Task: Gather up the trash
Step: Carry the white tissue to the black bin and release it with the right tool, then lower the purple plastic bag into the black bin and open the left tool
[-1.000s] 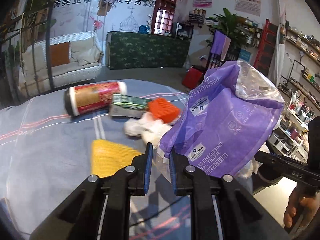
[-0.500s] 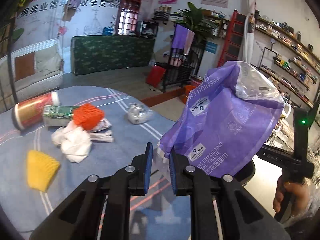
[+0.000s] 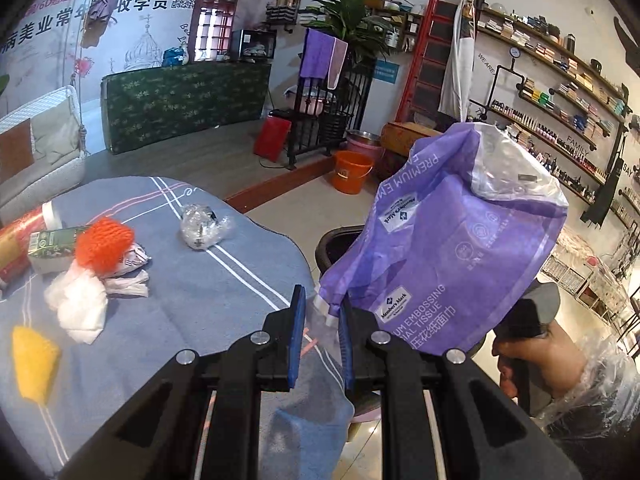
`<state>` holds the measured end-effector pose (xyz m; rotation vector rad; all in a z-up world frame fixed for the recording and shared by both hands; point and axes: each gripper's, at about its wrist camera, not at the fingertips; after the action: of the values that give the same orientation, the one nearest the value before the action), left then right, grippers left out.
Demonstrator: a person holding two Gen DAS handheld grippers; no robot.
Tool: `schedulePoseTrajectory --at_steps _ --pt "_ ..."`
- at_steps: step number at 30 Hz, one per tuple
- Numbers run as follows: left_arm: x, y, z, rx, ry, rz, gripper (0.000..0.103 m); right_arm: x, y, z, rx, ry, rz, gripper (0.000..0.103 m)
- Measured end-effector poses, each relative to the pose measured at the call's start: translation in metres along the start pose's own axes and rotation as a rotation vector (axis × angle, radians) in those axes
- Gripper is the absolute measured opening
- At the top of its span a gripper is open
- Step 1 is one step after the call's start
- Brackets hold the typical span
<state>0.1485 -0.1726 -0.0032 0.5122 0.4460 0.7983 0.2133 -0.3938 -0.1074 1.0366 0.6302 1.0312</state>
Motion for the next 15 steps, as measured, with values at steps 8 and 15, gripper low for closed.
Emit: schedulePoseTrajectory --at_steps 8,15 --pt "-0.005 -0.023 -0.005 0.067 -0.002 -0.032 0.016 -0.012 -0.009 -0.004 0.013 -0.036 -0.006 0.076" --pt "-0.023 -0.049 -0.004 0.138 -0.045 -0.069 0.016 -0.035 0.034 -0.018 -0.126 -0.154 0.004 0.079"
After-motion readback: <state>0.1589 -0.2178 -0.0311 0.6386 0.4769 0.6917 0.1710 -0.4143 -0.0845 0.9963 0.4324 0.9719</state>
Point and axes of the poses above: each gripper's, at about its wrist camera, not at the fingertips, and y roughly against the way its jaws point, x to its left, z to its top, and after that the axes turned 1 degree about y, right-handed
